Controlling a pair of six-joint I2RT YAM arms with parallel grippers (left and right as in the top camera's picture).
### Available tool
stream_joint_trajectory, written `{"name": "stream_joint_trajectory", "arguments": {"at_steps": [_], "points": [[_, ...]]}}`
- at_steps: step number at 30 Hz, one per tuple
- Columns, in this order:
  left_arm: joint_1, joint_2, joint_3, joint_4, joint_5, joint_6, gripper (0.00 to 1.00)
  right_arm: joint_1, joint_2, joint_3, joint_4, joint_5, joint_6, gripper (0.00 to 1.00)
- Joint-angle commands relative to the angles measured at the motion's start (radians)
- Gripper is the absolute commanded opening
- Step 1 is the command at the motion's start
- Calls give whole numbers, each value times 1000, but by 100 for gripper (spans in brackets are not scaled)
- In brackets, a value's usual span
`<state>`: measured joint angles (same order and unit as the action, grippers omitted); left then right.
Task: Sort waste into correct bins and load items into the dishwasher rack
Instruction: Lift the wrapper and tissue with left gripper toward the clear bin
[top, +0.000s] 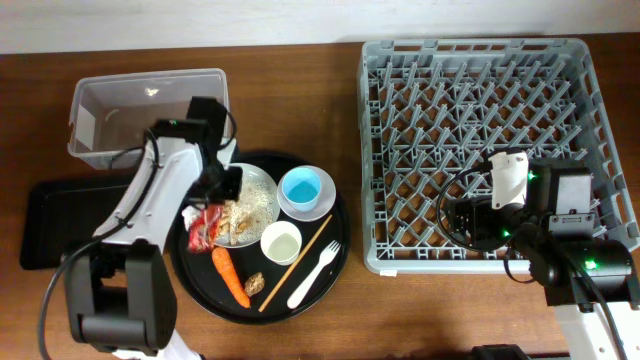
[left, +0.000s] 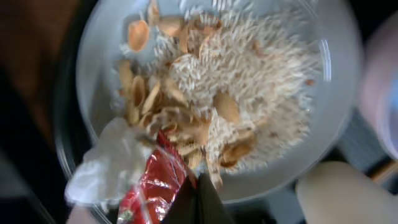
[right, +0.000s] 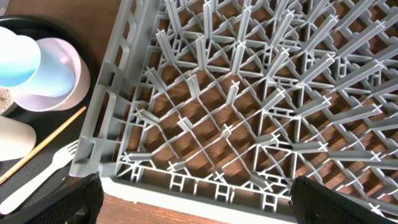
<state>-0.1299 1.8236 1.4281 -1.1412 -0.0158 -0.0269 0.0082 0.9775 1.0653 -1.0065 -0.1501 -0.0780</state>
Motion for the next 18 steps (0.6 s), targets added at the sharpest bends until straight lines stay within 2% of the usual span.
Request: {"name": "stream_joint_trajectory", "arguments": {"at_steps": [1,4,7,15,18], "points": [[-3,-14,151,-81,-6,-3,0,5,-2,20,0,5,8,99],[0,-17,251,-117,-6,-3,0,5,-2,20,0,5,8,99],[10,-17,309,-75,-8,-2,0,5,-2,20,0,5,8,99],[114,31,314,452,-15,-3,0,5,-2,20,-3,5,8,99],[135,83,314,572,-14,-3,1,5,-2,20,-11,5,8,99]]}}
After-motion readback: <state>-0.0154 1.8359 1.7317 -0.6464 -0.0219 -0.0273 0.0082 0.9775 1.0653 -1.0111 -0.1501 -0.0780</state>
